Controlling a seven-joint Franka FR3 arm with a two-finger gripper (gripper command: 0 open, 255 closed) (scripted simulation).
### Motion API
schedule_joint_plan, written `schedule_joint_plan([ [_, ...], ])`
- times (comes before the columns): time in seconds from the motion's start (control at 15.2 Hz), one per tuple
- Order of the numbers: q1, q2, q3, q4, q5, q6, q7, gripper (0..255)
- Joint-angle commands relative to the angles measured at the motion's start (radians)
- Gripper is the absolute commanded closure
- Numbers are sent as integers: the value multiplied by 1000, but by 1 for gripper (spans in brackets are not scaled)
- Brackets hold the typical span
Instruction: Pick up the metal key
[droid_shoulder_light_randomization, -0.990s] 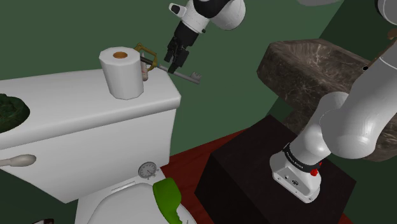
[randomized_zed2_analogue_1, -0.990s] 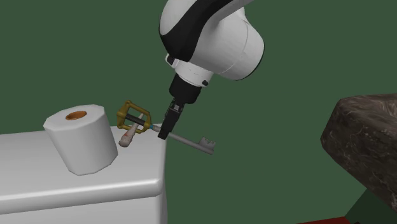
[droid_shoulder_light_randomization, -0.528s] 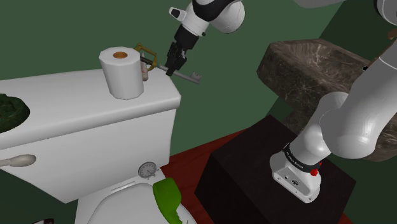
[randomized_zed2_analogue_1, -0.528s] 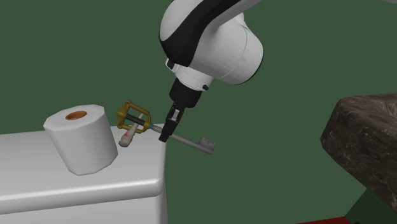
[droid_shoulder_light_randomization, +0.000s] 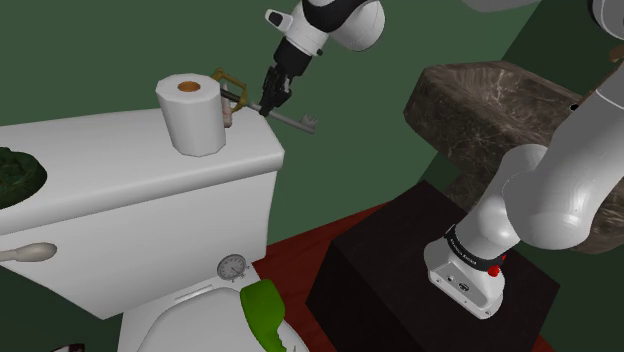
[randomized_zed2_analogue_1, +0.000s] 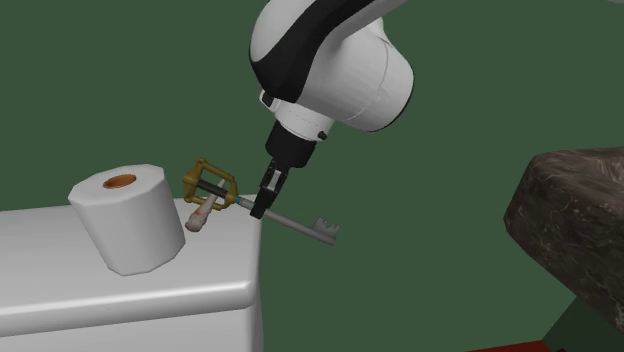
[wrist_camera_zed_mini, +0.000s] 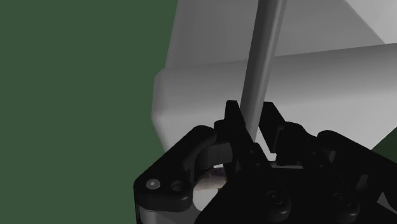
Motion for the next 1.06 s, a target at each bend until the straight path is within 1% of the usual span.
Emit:
schedule_joint_plan([
  [0.0,-2,-3,-2,4,-10,1,11,255],
  [0.86,-9,-54,-8,114,-75,-146,99,255],
  [0.99,-9,-55,-8,116,-75,-148,100,255],
])
